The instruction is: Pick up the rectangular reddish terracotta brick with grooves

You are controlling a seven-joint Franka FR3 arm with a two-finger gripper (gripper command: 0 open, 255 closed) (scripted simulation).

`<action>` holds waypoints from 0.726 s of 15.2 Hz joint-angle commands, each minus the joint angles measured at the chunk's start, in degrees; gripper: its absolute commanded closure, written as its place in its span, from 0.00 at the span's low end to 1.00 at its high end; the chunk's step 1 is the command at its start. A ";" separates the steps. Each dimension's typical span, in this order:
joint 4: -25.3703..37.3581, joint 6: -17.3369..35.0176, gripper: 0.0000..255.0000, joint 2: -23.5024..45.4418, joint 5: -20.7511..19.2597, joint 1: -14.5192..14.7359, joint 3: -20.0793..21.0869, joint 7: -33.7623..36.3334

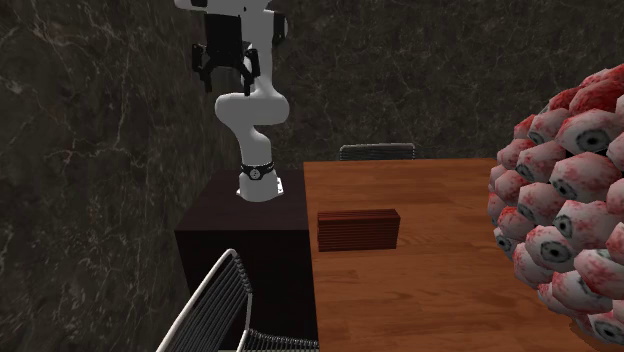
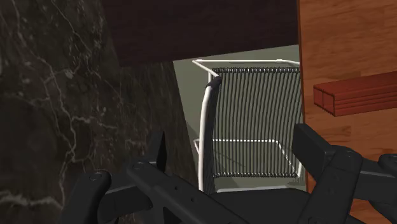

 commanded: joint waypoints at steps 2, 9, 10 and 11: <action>-1.70 0.70 0.00 -1.04 1.23 -0.19 1.25 2.79; -11.17 6.81 0.00 -5.37 11.37 -0.85 11.55 22.36; -12.14 7.92 0.00 -5.46 12.95 -0.82 13.20 25.20; -13.00 9.10 0.00 -5.41 14.56 -0.83 14.92 28.01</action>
